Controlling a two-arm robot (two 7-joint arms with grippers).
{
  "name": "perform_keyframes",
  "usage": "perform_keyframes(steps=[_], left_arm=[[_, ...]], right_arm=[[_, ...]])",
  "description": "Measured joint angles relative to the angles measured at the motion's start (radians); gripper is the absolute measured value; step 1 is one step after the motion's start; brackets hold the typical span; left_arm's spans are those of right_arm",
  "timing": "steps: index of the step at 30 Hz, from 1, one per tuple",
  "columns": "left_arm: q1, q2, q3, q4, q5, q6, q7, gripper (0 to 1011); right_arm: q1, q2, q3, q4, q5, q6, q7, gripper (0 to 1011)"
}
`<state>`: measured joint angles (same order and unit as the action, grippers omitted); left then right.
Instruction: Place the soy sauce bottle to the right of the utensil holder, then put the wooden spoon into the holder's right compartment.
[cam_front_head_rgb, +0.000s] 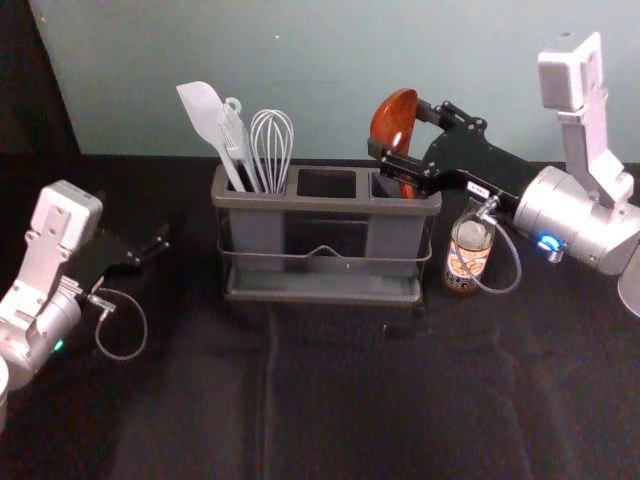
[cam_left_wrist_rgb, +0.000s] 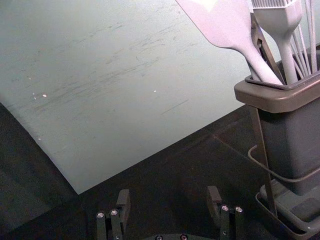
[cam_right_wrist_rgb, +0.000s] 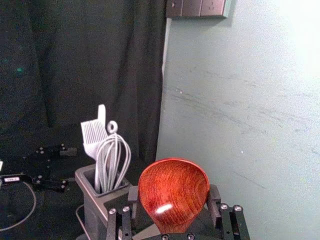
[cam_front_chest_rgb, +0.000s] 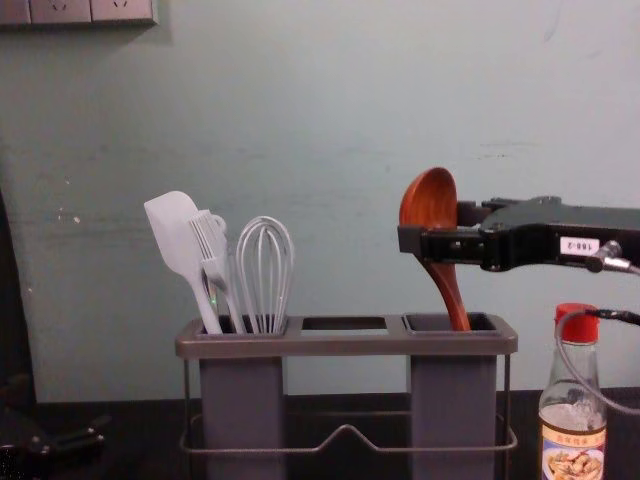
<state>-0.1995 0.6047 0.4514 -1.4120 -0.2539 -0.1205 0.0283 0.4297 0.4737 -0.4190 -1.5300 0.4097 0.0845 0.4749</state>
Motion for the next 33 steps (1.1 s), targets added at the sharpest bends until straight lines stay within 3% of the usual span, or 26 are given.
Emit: perform_keyframes(steps=[33], left_arm=[[0.0, 0.0, 0.0, 0.0, 0.0, 0.0, 0.0, 1005]], right_arm=[[0.007, -0.026, -0.009, 0.071, 0.005, 0.005, 0.017, 828]])
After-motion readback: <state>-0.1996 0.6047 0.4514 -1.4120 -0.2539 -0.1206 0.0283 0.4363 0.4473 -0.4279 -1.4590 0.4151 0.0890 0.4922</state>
